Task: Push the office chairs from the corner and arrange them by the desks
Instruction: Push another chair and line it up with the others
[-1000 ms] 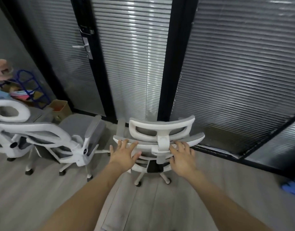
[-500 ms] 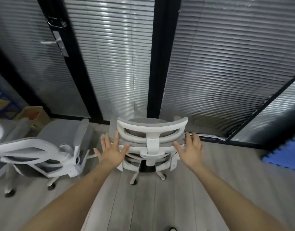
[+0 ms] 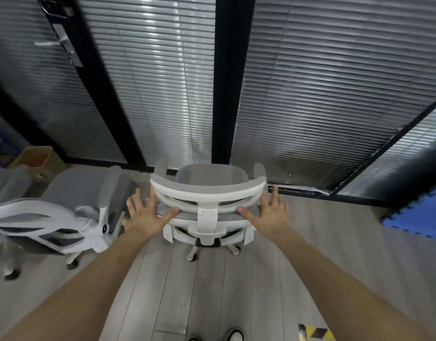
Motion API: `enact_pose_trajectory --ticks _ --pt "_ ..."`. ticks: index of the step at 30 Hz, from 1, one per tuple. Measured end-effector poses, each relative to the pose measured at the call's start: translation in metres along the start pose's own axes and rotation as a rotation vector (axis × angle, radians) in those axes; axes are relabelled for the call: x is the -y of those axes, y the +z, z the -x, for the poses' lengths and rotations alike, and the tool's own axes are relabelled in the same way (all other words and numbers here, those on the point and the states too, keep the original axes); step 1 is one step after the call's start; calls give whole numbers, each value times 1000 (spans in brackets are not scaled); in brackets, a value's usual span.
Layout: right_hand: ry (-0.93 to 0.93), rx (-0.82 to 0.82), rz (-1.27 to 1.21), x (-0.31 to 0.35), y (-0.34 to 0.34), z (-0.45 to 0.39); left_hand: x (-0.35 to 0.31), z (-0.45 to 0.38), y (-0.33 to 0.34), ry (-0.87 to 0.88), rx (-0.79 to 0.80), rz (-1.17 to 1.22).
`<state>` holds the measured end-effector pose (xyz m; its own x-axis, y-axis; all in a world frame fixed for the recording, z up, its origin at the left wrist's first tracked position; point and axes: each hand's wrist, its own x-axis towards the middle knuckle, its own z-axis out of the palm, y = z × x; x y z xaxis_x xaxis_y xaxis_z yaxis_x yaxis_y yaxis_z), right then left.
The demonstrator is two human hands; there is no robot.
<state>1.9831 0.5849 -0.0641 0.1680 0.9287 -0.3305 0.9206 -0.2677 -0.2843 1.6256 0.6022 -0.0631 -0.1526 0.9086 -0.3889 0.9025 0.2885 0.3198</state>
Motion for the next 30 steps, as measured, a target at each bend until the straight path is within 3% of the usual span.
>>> enact_pose_trajectory --ticks 13,30 --pt "140 -75 -99 3 56 132 57 65 9 127 24 -114" --pt "530 -194 -294 67 204 501 203 251 22 508 211 -278"
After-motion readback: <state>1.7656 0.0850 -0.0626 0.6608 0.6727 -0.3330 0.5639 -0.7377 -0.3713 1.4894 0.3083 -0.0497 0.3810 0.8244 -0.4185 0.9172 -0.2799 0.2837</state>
